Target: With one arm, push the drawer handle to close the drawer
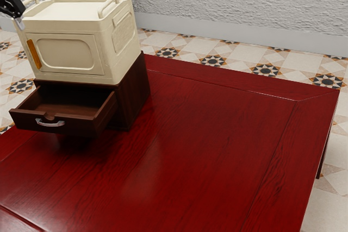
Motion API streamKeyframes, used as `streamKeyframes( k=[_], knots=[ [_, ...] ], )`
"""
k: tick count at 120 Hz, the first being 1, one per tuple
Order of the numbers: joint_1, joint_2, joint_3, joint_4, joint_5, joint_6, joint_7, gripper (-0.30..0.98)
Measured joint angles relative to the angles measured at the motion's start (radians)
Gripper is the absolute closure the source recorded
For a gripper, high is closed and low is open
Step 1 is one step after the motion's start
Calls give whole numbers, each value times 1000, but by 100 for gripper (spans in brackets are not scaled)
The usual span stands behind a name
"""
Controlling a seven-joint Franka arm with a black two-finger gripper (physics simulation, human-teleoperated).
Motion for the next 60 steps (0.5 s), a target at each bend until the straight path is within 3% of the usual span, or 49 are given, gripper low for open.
streamKeyframes(
  k=[14,20,39,52,60],
  knots=[
    [1,-4,-1,4,1,-2,3,2],
    [0,-47,-12,109,7,-17,4,2],
    [-115,-66,-40,242,5,-50,7,2],
    [-162,-65,-42,182,33,-57,28,2],
    [-205,-132,-37,48,53,-52,42,2]
  ],
)
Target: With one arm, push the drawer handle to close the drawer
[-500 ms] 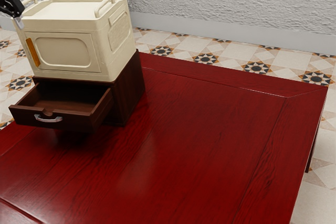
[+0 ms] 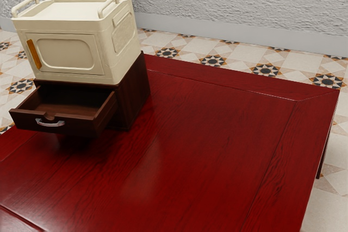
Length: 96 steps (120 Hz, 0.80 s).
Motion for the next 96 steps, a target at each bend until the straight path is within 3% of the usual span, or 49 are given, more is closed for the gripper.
streamKeyframes(
  k=[19,35,44,66,96],
  knots=[
    [-83,-540,59,-731,30,124,-6,2],
    [-88,-789,126,-1143,94,181,-28,2],
    [-81,-732,138,-1213,117,218,-49,2],
    [-78,-455,173,-1230,183,424,-73,2],
    [-77,-304,232,-1192,277,669,-83,3]
  ],
)
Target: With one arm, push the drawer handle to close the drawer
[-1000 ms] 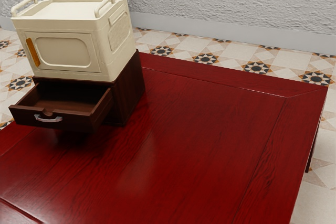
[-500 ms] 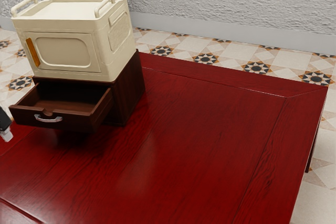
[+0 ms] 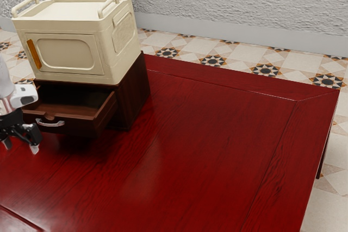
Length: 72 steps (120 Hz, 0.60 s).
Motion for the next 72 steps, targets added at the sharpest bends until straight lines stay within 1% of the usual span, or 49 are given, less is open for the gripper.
streamKeyframes(
  k=[23,56,61,72],
  knots=[
    [-10,56,4,16,7,91,-3,3],
    [-25,94,18,24,5,150,-6,5],
    [-30,102,19,25,4,160,-7,10],
    [-33,113,27,26,3,178,-9,34]
  ],
)
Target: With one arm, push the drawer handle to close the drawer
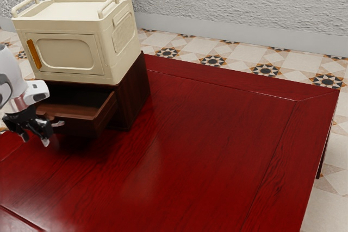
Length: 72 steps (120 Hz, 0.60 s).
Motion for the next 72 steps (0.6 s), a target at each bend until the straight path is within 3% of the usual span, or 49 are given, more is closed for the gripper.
streamKeyframes(
  k=[12,26,72],
  knots=[
    [-2,13,4,4,-1,15,-2,54],
    [-14,28,5,17,-5,25,-3,66],
    [-29,75,20,56,-27,37,-7,77]
  ],
)
